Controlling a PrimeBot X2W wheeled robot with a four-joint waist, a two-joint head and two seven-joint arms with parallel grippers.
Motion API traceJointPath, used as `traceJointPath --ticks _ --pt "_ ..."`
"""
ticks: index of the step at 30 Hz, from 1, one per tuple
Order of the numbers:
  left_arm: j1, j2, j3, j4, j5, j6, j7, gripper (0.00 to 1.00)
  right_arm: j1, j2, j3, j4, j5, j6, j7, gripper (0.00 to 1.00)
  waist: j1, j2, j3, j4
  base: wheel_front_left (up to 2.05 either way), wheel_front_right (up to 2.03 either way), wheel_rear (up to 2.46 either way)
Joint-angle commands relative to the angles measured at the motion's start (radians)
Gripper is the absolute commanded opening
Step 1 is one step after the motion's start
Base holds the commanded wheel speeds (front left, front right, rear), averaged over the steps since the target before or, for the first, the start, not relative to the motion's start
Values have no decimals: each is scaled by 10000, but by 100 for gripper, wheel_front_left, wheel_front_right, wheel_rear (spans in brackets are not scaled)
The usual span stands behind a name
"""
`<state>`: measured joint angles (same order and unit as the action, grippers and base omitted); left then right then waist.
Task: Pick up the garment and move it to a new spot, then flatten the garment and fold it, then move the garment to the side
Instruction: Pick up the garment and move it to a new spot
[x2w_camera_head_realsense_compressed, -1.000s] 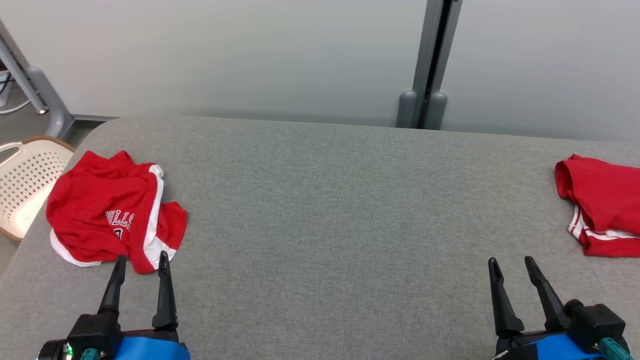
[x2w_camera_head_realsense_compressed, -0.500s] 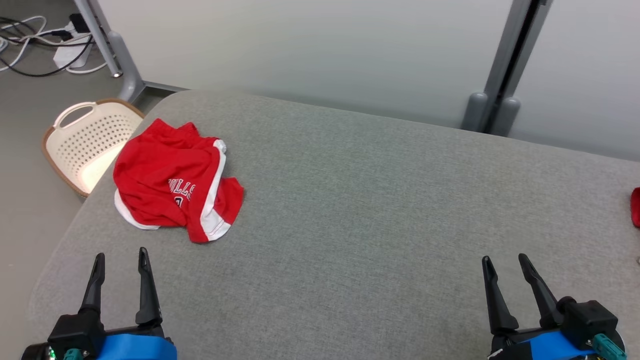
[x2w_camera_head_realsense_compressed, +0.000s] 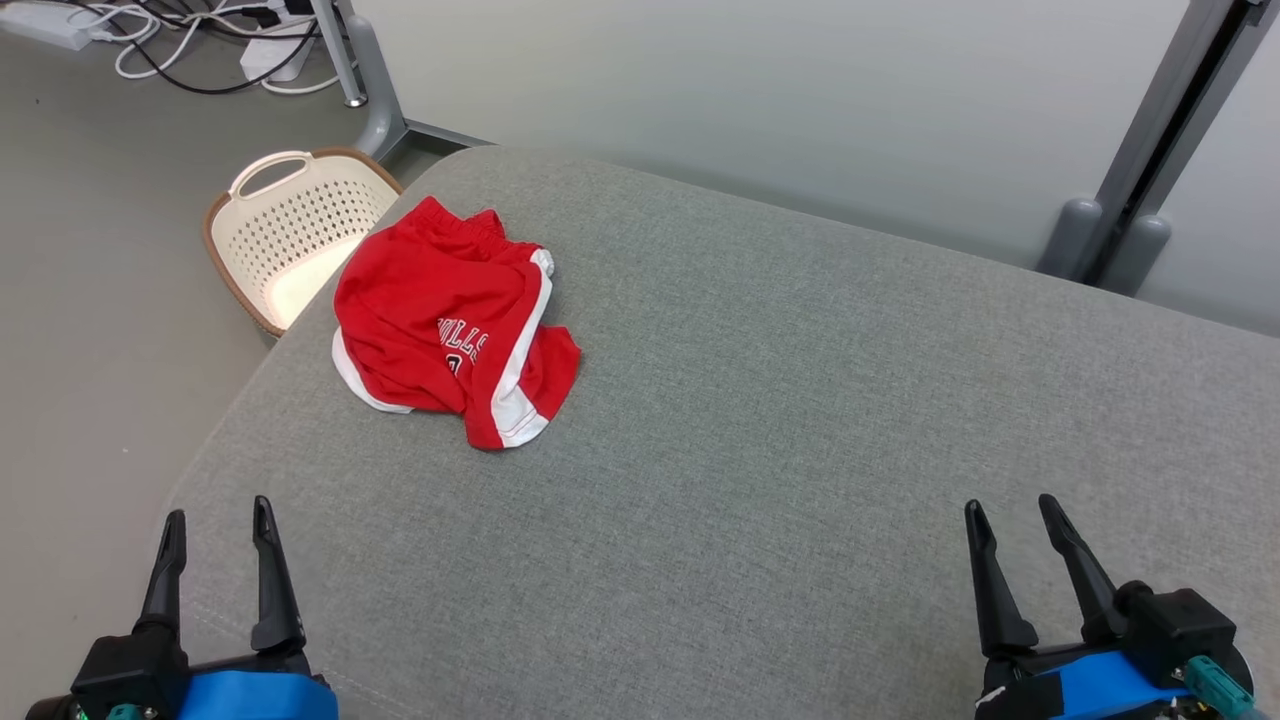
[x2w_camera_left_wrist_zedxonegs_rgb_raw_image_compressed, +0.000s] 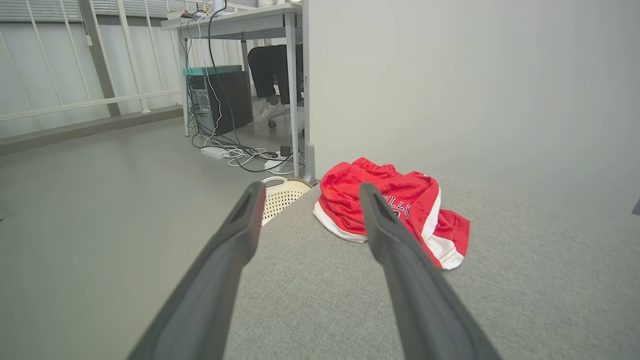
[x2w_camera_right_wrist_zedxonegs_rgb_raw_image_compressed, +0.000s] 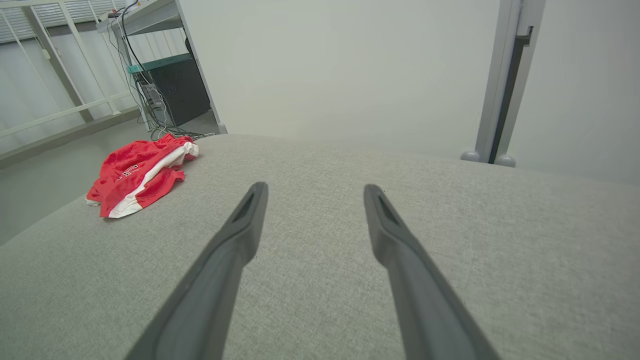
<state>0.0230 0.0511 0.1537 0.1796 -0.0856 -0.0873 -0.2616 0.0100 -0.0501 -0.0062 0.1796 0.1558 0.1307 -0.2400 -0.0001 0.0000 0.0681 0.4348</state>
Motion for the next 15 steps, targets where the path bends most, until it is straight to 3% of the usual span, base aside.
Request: traceJointPath --ticks 1,15 --pt "15 -3 54 5 -12 40 -47 100 -136 -6 -1 -39 -65 2 14 100 1 0 37 71 0 0 0" --pt "-1212 128 141 478 -58 -80 -45 100 -393 -7 55 -276 -317 2 125 100 1 0 427 -259 0 0 0"
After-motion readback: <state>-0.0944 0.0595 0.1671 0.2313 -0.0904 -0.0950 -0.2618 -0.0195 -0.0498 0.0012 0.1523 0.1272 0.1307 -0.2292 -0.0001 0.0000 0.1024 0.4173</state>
